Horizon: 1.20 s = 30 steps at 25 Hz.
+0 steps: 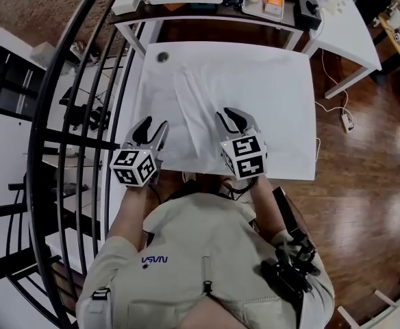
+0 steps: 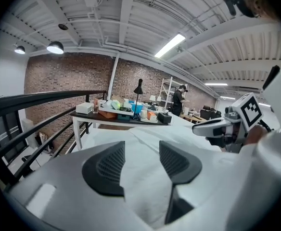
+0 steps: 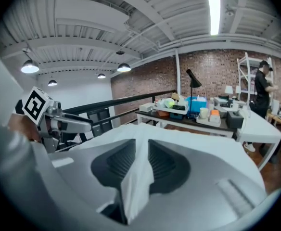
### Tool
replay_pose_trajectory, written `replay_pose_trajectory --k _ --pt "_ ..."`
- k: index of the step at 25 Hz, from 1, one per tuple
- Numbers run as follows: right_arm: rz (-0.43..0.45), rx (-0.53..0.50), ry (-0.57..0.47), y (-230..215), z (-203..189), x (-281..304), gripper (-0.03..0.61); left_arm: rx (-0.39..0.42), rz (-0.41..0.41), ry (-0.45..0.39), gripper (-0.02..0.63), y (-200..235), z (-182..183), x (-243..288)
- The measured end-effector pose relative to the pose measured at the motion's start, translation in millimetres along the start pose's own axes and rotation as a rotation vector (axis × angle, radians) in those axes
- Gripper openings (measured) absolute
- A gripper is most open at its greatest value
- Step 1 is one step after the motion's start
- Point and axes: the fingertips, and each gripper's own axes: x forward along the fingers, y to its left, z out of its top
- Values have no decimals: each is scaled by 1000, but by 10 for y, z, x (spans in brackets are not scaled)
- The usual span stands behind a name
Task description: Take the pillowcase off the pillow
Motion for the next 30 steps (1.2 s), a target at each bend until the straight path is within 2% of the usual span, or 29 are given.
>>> replay_pose_trajectory --k 8,14,19,23,27,28,30 --pt "-77 -95 31 -69 450 401 83 14 -84 -3 218 296 372 550" --pt "-132 -117 97 -204 677 827 106 -16 -116 24 238 592 397 825" --pt "-90 -139 192 -257 730 1280 140 -56 -86 68 276 822 366 1116" --pt "0 -139 289 -253 596 1698 150 -80 -77 154 284 868 127 1326" --pt "14 -144 398 -308 512 2005 150 -82 -78 236 285 878 -26 1486" --pt "18 -153 434 -323 443 2079 154 -73 -89 260 280 845 -71 1506" --pt "28 -178 517 -334 262 2183 169 -45 -128 304 212 720 -167 1502"
